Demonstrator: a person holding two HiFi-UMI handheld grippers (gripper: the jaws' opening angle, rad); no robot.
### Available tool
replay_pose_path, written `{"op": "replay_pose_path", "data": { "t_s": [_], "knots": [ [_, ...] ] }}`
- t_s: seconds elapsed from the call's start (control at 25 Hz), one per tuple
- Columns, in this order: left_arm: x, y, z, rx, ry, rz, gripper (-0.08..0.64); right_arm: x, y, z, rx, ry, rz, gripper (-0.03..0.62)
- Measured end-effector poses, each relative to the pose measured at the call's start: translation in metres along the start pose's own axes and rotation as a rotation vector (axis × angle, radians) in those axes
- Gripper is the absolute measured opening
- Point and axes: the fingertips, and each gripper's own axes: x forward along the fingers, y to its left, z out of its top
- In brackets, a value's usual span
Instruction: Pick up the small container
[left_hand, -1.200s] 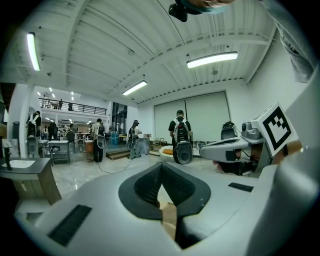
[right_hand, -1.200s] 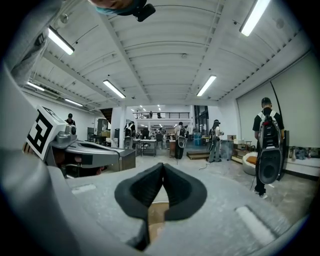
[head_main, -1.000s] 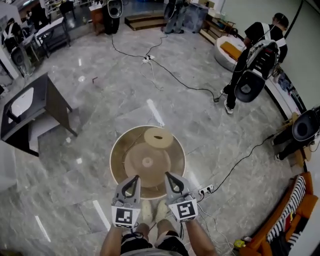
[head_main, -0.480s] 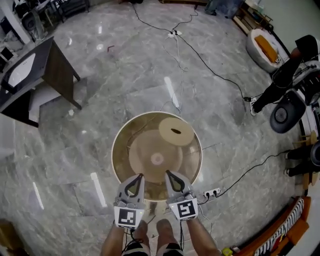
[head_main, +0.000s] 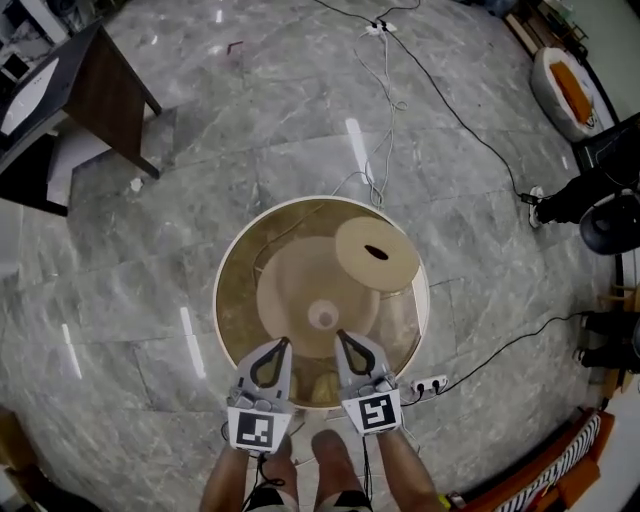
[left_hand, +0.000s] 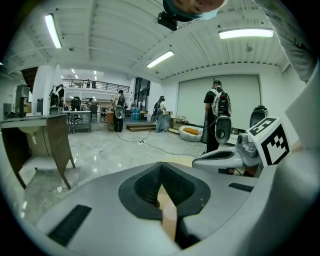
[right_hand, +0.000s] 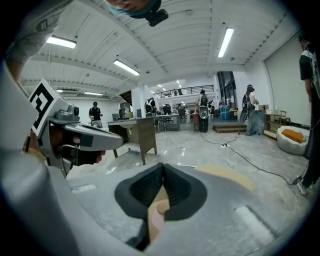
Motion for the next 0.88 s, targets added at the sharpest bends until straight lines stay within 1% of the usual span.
{"op": "replay_pose_path", "data": {
  "t_s": [0.12,0.16,0.2,0.28,0.4,0.44,0.6,0.88],
  "knots": [
    [0.013,0.009,-0.019,-0.015,0.011,0.001,0.017,0.018,-0.002,-0.020,0.004,0.002,0.016,0.002],
    [0.016,0.012,-0.025,-0.015,0.013,0.001,0.017,0.023,-0.002,-0.026,0.006,0.004,0.027,0.017],
    [0.020,0.013,-0.030,-0.015,0.016,0.002,0.017,0.028,-0.002,-0.032,0.008,0.008,0.037,0.066],
    [0.026,0.015,-0.039,-0.016,0.026,0.001,0.017,0.035,-0.003,-0.045,0.006,0.018,0.047,0.083],
    [0.034,0.019,-0.052,-0.026,0.043,0.005,0.017,0.048,-0.003,-0.065,0.002,0.048,0.064,0.146],
    [0.036,0.020,-0.056,-0.026,0.047,0.005,0.017,0.052,-0.002,-0.072,-0.001,0.057,0.067,0.154],
    [0.044,0.026,-0.075,-0.019,0.059,0.006,0.017,0.067,-0.001,-0.098,-0.008,0.077,0.069,0.166],
    [0.054,0.037,-0.107,-0.050,0.088,0.021,0.017,0.091,0.002,-0.130,-0.021,0.095,0.082,0.166]
  ]
}}
